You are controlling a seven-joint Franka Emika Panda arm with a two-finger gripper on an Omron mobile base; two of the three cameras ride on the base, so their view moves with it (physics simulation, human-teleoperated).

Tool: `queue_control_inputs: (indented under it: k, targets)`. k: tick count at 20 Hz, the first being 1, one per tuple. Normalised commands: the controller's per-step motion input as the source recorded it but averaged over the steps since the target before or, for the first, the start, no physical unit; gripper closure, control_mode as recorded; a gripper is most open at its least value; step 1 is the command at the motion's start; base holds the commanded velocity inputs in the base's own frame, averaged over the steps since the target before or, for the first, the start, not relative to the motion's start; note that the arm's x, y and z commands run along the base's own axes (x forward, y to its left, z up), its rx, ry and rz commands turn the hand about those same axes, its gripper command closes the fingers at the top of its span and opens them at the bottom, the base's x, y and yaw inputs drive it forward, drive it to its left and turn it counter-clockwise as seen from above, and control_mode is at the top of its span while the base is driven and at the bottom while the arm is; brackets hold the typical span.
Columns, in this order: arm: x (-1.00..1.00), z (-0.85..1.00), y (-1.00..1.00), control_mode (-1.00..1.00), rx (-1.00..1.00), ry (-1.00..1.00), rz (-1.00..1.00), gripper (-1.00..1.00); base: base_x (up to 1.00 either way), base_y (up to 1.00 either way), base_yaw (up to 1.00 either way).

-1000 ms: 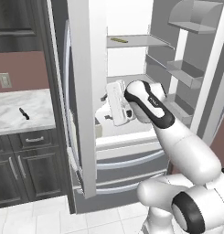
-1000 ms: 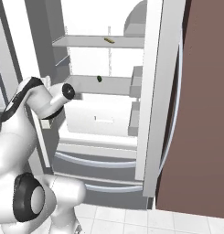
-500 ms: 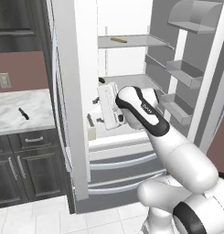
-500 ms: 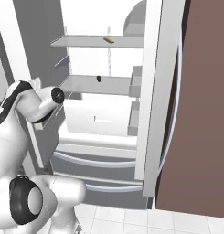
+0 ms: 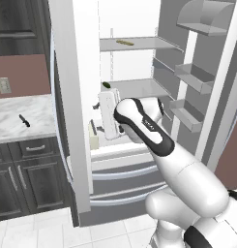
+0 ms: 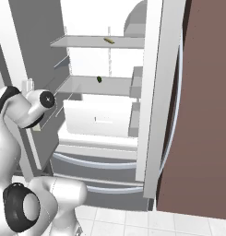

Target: Retrieve the butter from the fridge and place it on a plate on the dining table. Then retrieve the butter knife by the fridge and place it near the plate.

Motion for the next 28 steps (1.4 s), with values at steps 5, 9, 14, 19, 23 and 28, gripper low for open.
queue_control_inputs:
  k: [5,9,14,19,23,28]
  targets:
    - [-0.18,0.23,-0.4,-1.0,-0.26,0.05,-0.02,-1.0,0.0,0.0,0.0]
    - [-0.19,-0.01,-0.93,-1.0,-0.49,0.08,0.2,-1.0,0.0,0.0,0.0]
    - [-0.31,-0.02,-0.76,-1.0,-0.7,0.13,0.4,-1.0,0.0,0.0,0.0]
    - [-0.2,-0.1,-0.39,-1.0,-0.93,0.26,0.39,-1.0,0.0,0.0,0.0]
    - [-0.56,-0.52,-0.89,-1.0,-0.41,0.06,0.38,-1.0,0.0,0.0,0.0]
    - [-0.55,-0.53,-0.42,-1.0,-0.02,0.05,0.28,-1.0,0.0,0.0,0.0]
